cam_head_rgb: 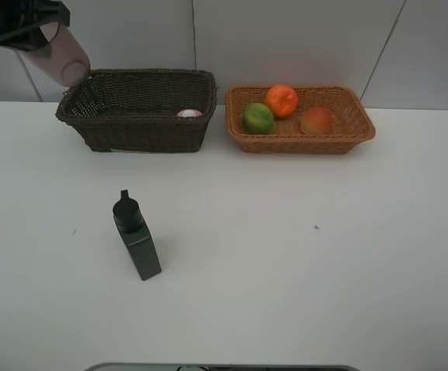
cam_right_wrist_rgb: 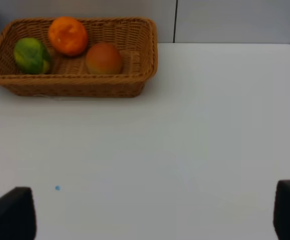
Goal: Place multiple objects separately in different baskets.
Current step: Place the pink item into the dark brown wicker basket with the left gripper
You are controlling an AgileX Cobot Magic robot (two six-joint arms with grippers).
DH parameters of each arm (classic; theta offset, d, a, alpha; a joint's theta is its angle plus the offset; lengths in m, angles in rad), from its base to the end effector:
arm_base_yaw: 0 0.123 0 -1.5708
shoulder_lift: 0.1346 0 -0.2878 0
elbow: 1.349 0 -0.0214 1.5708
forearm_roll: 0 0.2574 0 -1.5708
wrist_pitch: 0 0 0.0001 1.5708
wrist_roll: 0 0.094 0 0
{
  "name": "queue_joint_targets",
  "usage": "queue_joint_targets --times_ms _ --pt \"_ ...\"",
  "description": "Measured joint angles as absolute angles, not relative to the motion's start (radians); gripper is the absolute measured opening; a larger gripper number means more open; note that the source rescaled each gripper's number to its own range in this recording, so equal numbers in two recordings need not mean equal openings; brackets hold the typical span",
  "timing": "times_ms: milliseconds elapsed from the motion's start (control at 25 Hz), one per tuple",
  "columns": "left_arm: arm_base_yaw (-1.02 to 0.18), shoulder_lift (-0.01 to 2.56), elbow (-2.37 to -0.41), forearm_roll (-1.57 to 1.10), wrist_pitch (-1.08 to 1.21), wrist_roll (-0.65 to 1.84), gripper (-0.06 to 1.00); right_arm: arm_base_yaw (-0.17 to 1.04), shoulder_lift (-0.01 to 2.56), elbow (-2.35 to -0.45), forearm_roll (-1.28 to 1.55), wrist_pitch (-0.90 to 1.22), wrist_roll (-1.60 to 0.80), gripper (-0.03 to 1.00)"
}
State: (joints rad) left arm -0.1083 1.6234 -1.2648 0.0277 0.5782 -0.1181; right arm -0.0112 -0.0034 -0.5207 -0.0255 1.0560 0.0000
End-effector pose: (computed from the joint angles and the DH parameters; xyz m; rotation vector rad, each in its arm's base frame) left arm 0.3673 -0.0385 0.2867 0.0093 2.4214 -0.0744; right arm -0.0020 -0.0021 0.2854 0.0128 2.0154 -0.0375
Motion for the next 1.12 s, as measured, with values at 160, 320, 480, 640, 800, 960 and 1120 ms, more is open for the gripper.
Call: queue_joint_targets --times_ms 160,320,480,640,800,960,1120 --pt "-0.108 1.74 -1.364 0.048 0.559 -0.12 0.0 -0.011 -0.003 -0.521 -0.026 1.056 0.0 1.0" --pt "-0.108 1.877 -1.434 0.05 0.546 -0.12 0.0 -0.011 -0.003 -0.521 -0.026 1.056 0.0 1.0" --pt "-0.108 1.967 -1.445 0.05 0.542 -0.121 0.0 -0.011 -0.003 -0.521 -0.026 1.056 0.0 1.0" --pt "-0.108 2.017 -1.447 0.05 0.526 -0.121 0.0 -0.011 -0.003 -0.521 -0.026 1.056 0.0 1.0" --pt "-0.108 2.035 -1.448 0.051 0.475 -0.121 0.0 -0.011 -0.003 -0.521 -0.026 1.056 0.0 1.0" --pt "-0.108 2.049 -1.448 0.051 0.451 -0.121 0.0 -0.011 -0.003 -0.521 -0.026 1.056 0.0 1.0" --pt "-0.108 2.069 -1.448 0.051 0.445 -0.121 0.0 -0.011 -0.003 -0.521 -0.026 1.056 0.0 1.0"
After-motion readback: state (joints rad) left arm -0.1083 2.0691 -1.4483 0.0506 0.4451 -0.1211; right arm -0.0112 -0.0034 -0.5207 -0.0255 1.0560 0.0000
